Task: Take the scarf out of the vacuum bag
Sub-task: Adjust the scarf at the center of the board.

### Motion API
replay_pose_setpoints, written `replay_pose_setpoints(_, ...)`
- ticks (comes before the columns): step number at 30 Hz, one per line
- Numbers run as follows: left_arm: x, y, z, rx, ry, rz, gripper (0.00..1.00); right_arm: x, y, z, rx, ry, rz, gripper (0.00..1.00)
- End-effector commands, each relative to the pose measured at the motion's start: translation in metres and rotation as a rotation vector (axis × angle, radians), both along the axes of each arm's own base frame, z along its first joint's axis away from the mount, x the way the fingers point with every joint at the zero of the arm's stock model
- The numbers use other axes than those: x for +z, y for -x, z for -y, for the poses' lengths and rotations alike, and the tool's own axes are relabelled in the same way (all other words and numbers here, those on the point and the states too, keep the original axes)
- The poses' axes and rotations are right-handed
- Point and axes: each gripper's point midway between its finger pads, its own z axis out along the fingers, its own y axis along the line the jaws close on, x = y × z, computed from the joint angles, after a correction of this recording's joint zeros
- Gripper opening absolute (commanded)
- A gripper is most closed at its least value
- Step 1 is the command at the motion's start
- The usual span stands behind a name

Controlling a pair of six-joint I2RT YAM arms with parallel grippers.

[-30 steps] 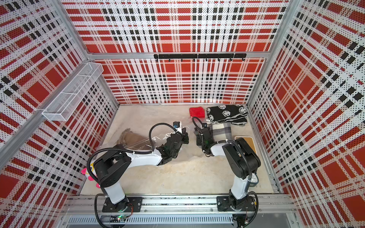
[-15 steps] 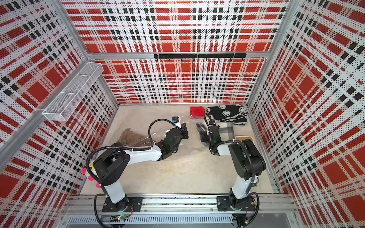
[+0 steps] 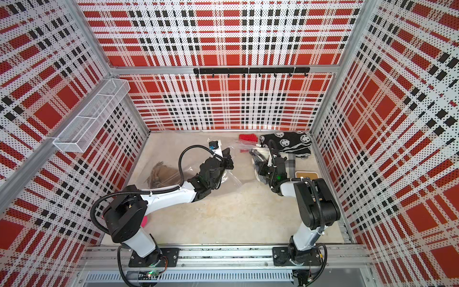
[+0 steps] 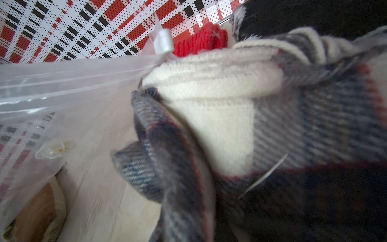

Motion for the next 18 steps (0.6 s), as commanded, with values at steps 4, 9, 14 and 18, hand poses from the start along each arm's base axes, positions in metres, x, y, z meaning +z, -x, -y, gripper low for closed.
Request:
replay_pose_setpoints(4, 0.028, -0.003, -0.037, 0.088, 0.044, 0.054, 0.0, 0.022, -0.009, 0.015, -0.008, -0.099, 0.082, 0.0)
replay_pose_setpoints(9, 0.044, 0.006, -0.049, 0.098, 0.065, 0.084, 0.0, 0.02, -0.01, 0.021, -0.002, -0.138, 0.081, 0.0)
replay_pose_setpoints(14, 0.056, 0.016, -0.064, 0.113, 0.083, 0.106, 0.0, 0.02, -0.009, 0.025, -0.015, -0.124, 0.071, 0.0)
replay_pose_setpoints(18, 0.061, 0.023, -0.069, 0.102, 0.098, 0.116, 0.0, 0.022, -0.011, 0.026, -0.014, -0.122, 0.068, 0.0)
